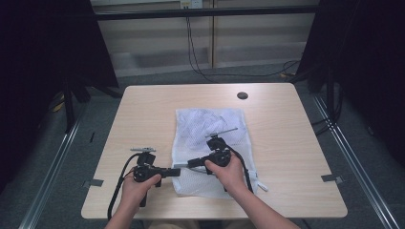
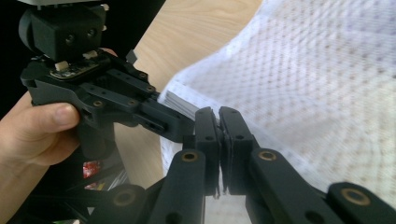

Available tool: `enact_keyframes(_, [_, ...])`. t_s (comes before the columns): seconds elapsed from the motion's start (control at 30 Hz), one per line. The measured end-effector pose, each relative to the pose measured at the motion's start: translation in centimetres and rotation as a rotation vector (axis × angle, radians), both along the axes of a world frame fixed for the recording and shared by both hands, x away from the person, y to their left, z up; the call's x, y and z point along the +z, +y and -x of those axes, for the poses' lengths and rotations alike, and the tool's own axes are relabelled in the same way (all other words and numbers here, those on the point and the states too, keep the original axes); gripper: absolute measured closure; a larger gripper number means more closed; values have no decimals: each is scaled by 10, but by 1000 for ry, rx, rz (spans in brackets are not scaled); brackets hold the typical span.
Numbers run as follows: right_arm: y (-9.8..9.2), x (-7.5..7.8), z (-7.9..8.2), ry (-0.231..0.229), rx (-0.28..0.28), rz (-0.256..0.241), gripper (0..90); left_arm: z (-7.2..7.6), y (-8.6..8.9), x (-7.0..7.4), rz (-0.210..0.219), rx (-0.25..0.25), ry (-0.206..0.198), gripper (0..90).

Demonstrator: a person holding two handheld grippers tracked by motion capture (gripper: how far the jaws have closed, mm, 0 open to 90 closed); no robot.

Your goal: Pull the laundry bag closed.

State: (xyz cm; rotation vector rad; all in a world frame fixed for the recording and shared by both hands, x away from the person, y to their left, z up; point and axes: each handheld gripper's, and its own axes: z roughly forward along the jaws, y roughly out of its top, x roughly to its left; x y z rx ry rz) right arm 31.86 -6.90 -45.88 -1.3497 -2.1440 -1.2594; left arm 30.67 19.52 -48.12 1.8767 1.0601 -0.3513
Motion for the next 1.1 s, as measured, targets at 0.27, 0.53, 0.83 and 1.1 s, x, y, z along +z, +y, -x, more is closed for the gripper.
enact_keyframes(0.27, [-5, 0, 0, 1, -5, -6, 869, 0, 0, 0, 11, 1, 7, 877])
enact_keyframes(0.53, [-12, -2, 0, 9, -15, -6, 869, 0, 3, 1, 7, 2, 11, 877])
enact_keyframes(0.83, [-15, -2, 1, 5, -13, -14, 870, 0, 2, 1, 12, 5, 13, 877])
enact_keyframes(1.1, [-16, -2, 1, 5, -8, -13, 870, 1, 1, 1, 13, 4, 19, 877])
